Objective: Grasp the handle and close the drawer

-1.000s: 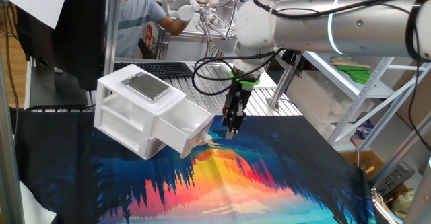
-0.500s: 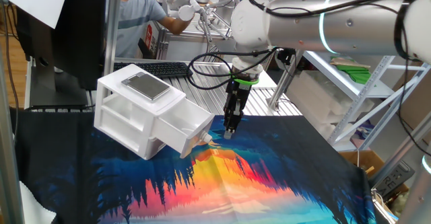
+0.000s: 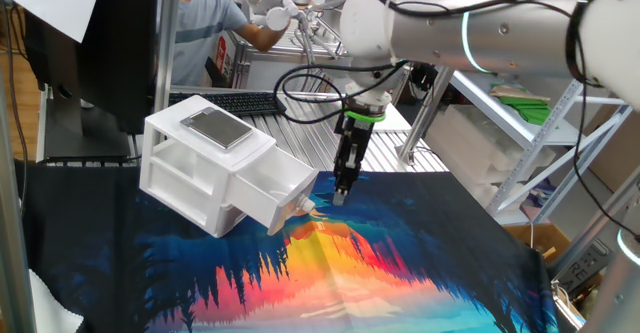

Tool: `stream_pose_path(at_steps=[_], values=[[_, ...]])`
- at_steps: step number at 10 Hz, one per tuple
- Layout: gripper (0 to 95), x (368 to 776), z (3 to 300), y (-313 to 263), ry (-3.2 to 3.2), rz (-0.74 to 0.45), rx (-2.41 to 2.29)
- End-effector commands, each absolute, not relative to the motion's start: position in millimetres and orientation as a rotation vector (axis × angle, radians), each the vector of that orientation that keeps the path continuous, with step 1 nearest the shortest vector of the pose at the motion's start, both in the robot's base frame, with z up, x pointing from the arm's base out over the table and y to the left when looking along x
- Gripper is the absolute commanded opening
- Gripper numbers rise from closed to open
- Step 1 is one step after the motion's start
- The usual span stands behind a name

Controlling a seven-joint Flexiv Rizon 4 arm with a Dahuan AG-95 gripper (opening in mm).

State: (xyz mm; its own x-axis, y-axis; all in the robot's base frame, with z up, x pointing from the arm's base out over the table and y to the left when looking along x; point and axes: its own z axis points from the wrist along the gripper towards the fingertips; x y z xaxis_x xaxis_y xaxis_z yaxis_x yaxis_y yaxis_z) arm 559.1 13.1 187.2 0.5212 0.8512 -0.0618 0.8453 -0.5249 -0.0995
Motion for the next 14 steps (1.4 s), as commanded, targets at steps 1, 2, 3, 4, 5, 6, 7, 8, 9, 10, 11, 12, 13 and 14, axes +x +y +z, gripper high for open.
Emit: stream_pose_path(at_steps=[1,2,3,4,5,6,7,8,9,10,11,12,13,14], values=[[57.0,551.6,184.3,19.6,-1.506,0.148,-2.692],[57.0,550.5,184.8,21.3,-1.531,0.145,-2.676],[57.0,550.4,185.2,21.2,-1.558,0.147,-2.661],[57.0,550.5,185.1,21.2,-1.567,0.13,-2.643],[57.0,550.5,185.1,21.2,-1.565,0.116,-2.628],[57.0,550.5,185.2,21.2,-1.579,0.126,-2.627],[57.0,550.4,185.4,21.3,-1.612,0.137,-2.618],[57.0,550.6,185.0,21.4,-1.625,0.13,-2.602],[57.0,551.5,182.7,21.5,-1.638,0.135,-2.599],[57.0,552.2,180.9,22.1,-1.667,0.143,-2.583],[57.0,553.7,176.7,23.5,-1.674,0.116,-2.551],[38.0,554.6,173.9,24.8,-1.67,0.095,-2.56],[38.0,555.2,173.3,25.6,-1.7,0.037,-2.537],[38.0,556.1,174.1,25.1,-1.701,0.012,-2.542]])
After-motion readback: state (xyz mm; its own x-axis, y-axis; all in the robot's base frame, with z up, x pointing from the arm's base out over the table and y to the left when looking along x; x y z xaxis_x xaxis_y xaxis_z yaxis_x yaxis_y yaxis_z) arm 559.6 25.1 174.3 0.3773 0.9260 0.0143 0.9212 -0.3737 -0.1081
